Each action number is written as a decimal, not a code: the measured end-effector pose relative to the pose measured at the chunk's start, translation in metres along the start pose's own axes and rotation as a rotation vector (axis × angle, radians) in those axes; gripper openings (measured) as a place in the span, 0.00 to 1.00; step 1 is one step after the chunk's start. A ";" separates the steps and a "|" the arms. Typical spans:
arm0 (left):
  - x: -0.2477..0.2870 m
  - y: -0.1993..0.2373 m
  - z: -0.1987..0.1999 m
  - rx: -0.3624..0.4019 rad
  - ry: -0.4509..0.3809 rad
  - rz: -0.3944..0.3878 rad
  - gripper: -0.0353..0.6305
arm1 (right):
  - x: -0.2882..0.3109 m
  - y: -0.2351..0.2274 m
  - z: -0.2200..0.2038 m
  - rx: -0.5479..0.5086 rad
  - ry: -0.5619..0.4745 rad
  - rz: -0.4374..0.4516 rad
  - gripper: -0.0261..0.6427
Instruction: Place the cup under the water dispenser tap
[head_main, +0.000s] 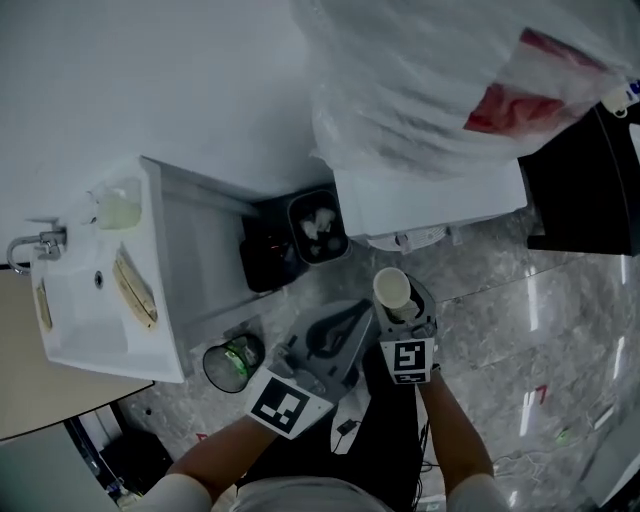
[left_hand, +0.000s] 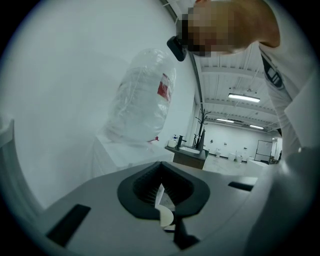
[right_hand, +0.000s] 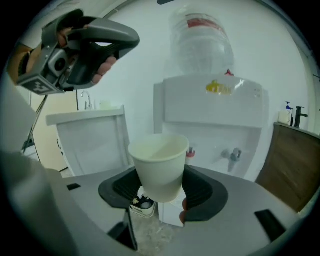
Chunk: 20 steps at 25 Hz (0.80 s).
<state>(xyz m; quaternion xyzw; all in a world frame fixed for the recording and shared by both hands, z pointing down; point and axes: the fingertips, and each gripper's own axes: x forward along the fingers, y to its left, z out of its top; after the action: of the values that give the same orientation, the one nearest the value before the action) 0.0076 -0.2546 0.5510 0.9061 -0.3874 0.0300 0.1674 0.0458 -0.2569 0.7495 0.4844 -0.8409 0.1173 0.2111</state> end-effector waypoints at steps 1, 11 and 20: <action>0.003 0.006 -0.012 0.001 0.011 -0.002 0.06 | 0.014 -0.005 -0.013 -0.004 0.004 -0.012 0.44; 0.015 0.049 -0.076 -0.013 0.042 0.018 0.06 | 0.110 -0.040 -0.110 -0.049 0.087 -0.066 0.44; 0.013 0.061 -0.106 -0.022 0.076 0.031 0.06 | 0.150 -0.062 -0.135 -0.036 0.088 -0.092 0.44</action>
<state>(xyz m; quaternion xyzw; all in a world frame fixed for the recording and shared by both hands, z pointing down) -0.0194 -0.2682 0.6708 0.8963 -0.3951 0.0627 0.1912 0.0656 -0.3483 0.9385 0.5131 -0.8095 0.1138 0.2617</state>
